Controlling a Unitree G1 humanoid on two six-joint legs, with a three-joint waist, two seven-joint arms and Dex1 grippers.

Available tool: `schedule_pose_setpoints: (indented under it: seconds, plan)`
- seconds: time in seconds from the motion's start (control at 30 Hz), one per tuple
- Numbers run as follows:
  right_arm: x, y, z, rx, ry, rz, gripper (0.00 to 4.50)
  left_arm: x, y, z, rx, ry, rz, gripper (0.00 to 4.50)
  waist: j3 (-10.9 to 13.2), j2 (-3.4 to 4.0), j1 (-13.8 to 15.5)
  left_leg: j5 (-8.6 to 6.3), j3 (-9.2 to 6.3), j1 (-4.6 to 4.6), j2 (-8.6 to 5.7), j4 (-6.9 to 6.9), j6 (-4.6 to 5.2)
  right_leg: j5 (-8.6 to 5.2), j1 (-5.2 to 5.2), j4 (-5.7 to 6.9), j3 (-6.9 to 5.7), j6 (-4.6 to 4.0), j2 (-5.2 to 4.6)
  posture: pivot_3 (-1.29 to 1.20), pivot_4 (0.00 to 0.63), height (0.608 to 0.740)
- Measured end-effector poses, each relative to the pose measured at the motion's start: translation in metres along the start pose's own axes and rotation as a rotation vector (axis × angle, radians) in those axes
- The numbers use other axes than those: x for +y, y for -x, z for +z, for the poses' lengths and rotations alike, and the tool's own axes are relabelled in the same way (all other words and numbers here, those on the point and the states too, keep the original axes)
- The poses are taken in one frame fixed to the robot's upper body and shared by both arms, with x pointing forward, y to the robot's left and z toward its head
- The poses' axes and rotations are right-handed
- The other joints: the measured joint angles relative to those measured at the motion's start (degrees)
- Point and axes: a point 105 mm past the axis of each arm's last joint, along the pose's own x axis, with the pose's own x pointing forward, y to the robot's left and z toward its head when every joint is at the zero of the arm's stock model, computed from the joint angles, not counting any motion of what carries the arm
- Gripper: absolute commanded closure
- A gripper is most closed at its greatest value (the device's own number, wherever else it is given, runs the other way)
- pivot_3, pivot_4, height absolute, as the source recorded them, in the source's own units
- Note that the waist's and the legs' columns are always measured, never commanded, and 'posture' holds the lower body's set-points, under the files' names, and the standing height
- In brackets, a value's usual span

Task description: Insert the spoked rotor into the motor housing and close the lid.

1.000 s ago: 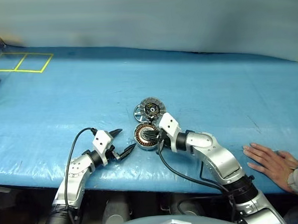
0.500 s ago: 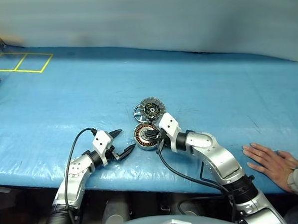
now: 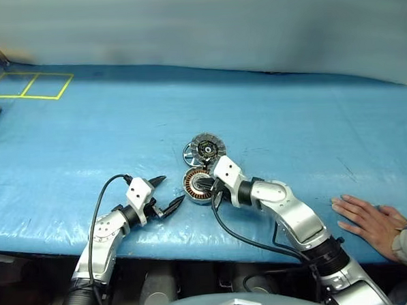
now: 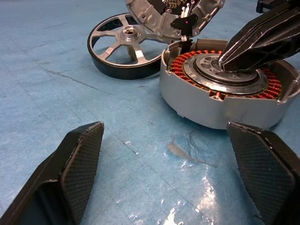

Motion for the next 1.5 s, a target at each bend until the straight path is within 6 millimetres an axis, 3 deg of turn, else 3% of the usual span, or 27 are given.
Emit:
schedule_pose_setpoints:
  seconds: [0.2, 0.67, 0.93, 1.03, 1.23, 1.37, 1.5]
  plan:
    - [-0.016, 0.002, -0.002, 0.022, 0.039, -0.088, 4.49, 0.000, 0.000, -0.001, 0.002, 0.001, 0.001, 0.00, -0.01, 0.02, 0.38, -0.01, -0.04, -0.09, -0.04, 0.00, 0.02, 0.00, 0.00, -0.12, -0.11, 0.01, -0.09, 0.00, 0.150, 0.740]
    - [-0.013, 0.008, 0.000, -0.002, -0.014, -0.063, 4.49, 0.000, 0.000, 0.000, 0.001, -0.001, 0.001, 0.00, 0.00, 0.02, 0.06, -0.01, -0.12, -0.31, -0.03, -0.04, 0.02, 0.00, 0.08, -0.16, -0.22, 0.00, -0.04, 0.00, 0.150, 0.740]
    - [-0.004, 0.014, 0.032, -0.165, -0.083, 0.014, 4.49, 0.004, 0.000, 0.002, -0.002, -0.012, 0.011, 0.00, 0.02, 0.03, 0.03, 0.00, -0.12, -0.29, -0.01, -0.05, 0.02, 0.00, 0.09, -0.15, -0.22, 0.00, 0.00, 0.00, 0.150, 0.740]
    - [0.000, 0.019, 0.039, -0.200, -0.082, 0.049, 4.49, 0.017, 0.001, 0.012, -0.014, -0.050, 0.035, 0.00, 0.03, 0.02, 0.14, 0.00, -0.16, -0.29, -0.01, -0.04, 0.02, -0.01, 0.08, -0.15, -0.26, -0.01, 0.00, 0.00, 0.150, 0.740]
    - [0.000, 0.024, 0.028, -0.170, -0.083, 0.047, 4.49, 0.058, -0.001, 0.039, -0.013, -0.160, 0.064, 0.00, 0.05, 0.03, 0.15, 0.00, -0.18, -0.31, -0.02, -0.04, 0.02, -0.01, 0.14, -0.17, -0.33, -0.02, 0.01, 0.00, 0.150, 0.740]
    - [0.000, 0.025, 0.024, -0.163, -0.088, 0.035, 4.49, 0.078, -0.012, 0.055, 0.013, -0.233, 0.038, 0.00, 0.06, 0.01, 0.27, 0.16, -0.17, -0.32, -0.03, -0.04, 0.29, -0.01, 0.17, -0.14, -0.46, -0.01, 0.04, 0.00, 0.150, 0.740]
    - [-0.002, 0.024, 0.022, -0.162, -0.085, 0.006, 4.49, 0.088, -0.038, 0.070, 0.069, -0.269, -0.083, 0.00, 0.09, -0.05, 0.56, 0.18, -0.17, -0.38, -0.04, 0.04, 0.31, 0.00, 0.16, -0.12, -0.50, 0.01, 0.07, 0.00, 0.150, 0.740]
